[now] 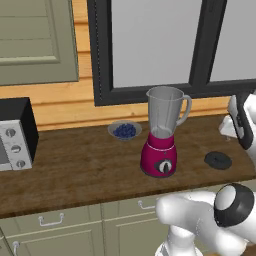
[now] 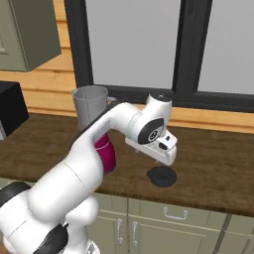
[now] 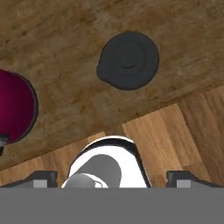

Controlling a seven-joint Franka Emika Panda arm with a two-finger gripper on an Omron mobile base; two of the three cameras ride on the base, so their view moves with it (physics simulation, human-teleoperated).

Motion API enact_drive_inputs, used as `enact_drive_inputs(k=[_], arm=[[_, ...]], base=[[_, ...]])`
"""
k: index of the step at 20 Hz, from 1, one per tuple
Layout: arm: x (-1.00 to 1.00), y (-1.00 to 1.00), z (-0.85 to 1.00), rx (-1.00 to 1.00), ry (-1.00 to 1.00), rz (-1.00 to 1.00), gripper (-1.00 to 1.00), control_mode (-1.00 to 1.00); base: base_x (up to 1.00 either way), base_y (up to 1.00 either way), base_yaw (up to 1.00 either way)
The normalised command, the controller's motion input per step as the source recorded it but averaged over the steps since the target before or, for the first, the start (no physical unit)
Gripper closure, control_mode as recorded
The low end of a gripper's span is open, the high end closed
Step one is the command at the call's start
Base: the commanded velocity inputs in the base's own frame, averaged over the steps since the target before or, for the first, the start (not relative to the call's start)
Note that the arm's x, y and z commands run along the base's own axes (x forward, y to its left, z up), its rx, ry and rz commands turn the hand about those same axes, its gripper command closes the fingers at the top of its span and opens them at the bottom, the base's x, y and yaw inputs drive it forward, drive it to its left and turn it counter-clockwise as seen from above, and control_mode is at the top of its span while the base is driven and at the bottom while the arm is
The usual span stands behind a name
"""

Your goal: Close the lid blender by securely placing the lid on top.

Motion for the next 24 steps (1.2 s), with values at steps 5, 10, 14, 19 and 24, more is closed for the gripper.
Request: enact_drive_inputs(k=[5, 10, 14, 19, 24], arm=[[0.51, -0.85, -0.38, 0.0, 0.36, -0.41, -1.0, -1.0], [0.03, -0.2, -0.07, 0.01, 0.06, -0.07, -1.0, -1.0], [0.03, 0.0, -0.38, 0.03, 0.0, -0.04, -1.0, -1.0], [0.19, -0.01, -0.5, 0.04, 0.0, -0.03, -1.0, -1.0], [0.36, 0.0, -0.43, 0.0, 0.0, -0.02, -1.0, -1.0]], base=[[0.0, 0.0, 0.0], [0.0, 0.0, 0.0], [0.0, 0.0, 0.0], [0.0, 0.0, 0.0], [0.0, 0.0, 0.0]])
